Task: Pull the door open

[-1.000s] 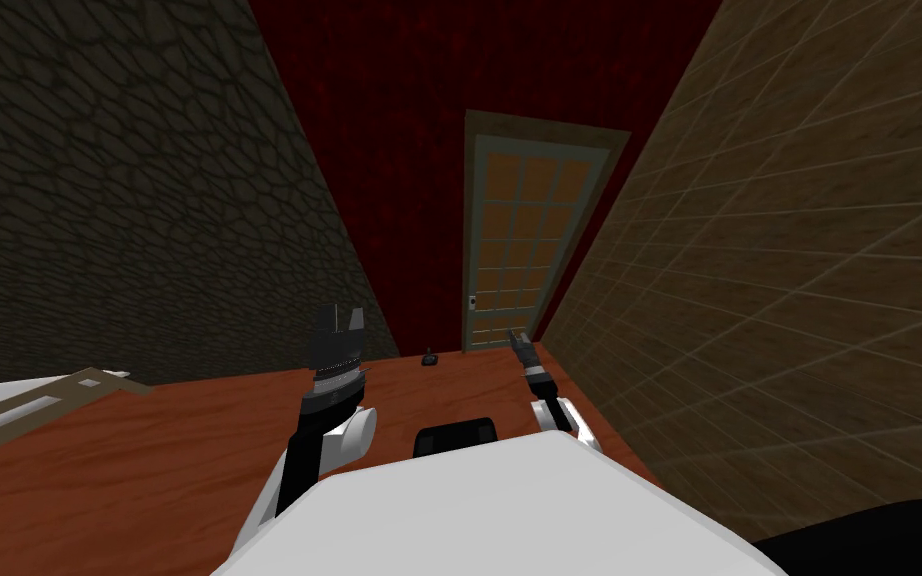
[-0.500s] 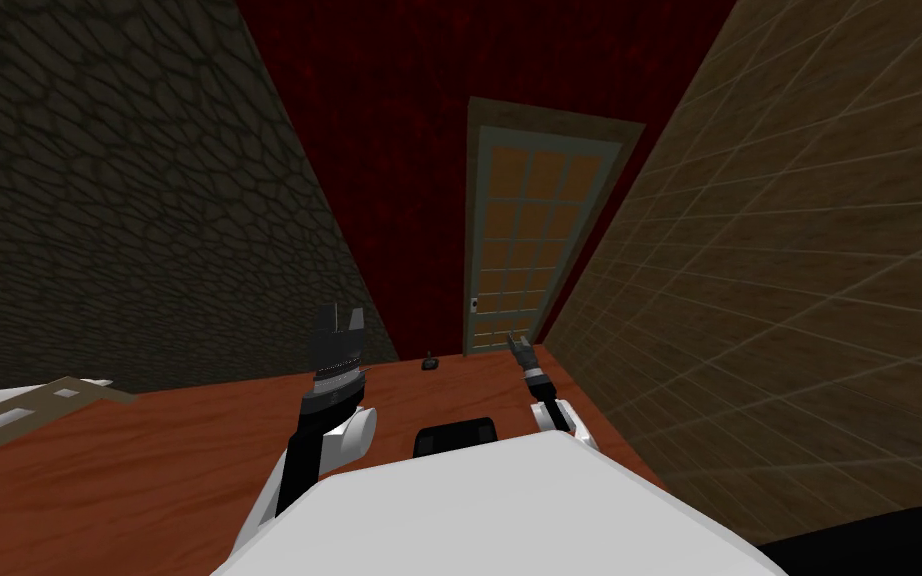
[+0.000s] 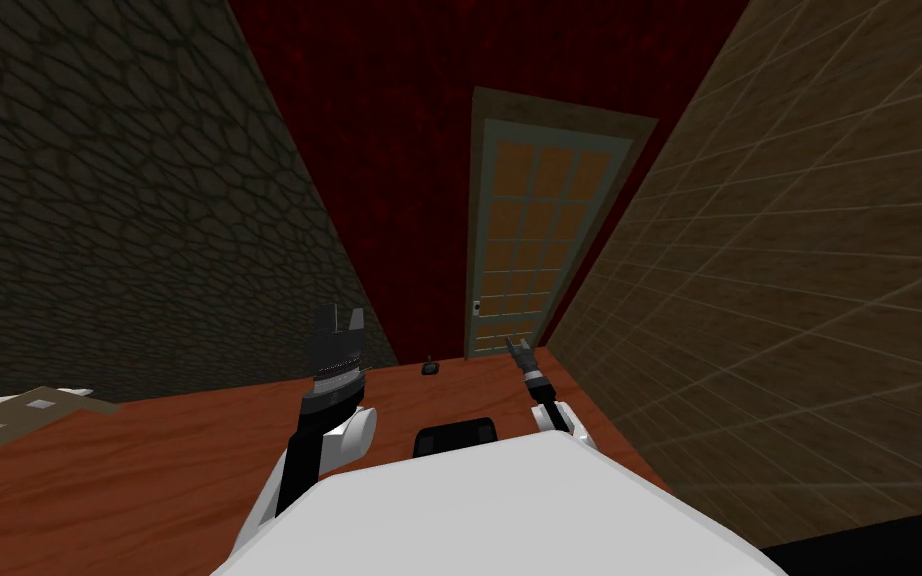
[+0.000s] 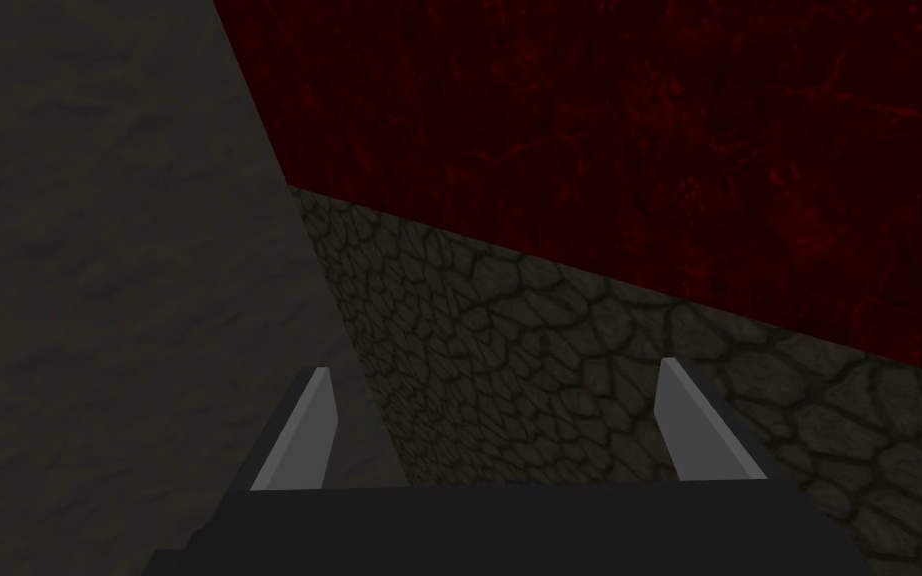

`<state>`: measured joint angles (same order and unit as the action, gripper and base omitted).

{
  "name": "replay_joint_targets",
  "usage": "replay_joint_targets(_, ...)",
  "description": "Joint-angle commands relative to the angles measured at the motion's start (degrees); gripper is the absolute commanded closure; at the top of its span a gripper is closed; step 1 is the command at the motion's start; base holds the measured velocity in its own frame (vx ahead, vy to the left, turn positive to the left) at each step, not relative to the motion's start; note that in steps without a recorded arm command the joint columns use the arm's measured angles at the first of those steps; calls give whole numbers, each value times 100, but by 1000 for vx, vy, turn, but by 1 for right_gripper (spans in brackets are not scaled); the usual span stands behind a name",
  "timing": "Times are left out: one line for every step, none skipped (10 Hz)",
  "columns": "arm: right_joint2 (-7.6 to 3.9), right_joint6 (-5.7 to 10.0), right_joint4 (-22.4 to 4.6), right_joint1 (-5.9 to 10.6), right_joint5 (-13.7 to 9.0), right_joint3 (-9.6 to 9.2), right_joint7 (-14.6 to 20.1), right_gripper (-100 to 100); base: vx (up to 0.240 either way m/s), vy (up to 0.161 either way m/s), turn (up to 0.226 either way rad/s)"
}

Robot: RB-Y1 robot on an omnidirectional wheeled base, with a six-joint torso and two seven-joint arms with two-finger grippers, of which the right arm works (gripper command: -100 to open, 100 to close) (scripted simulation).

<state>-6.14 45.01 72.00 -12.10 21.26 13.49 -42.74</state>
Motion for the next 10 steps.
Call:
replay_joint_targets(0,58,-180,54,56,41,-154,-100,103,29,-10)
replay_joint_targets(-1,90,-289,89,88,66,-238,-100,102,29,-11)
replay_joint_targets(-2,153,-508,158,152,116,-406,-100,145,52,-17)
replay_joint_targets(-2,153,-508,158,152,116,-406,-100,105,31,-11)
replay_joint_targets(-4,217,-726,227,216,166,-575,-100,96,36,-8)
replay_joint_targets(-3,247,-828,260,246,190,-653,-100,122,22,-19)
replay_joint_targets(-3,276,-927,291,275,212,-729,-100,112,26,-8)
replay_joint_targets(-2,305,-1026,322,304,235,-805,-100,101,46,-8)
replay_joint_targets(-2,333,-1125,354,333,258,-882,-100,98,36,-9)
replay_joint_targets(-1,362,-1224,385,362,280,-958,-100,101,32,-9)
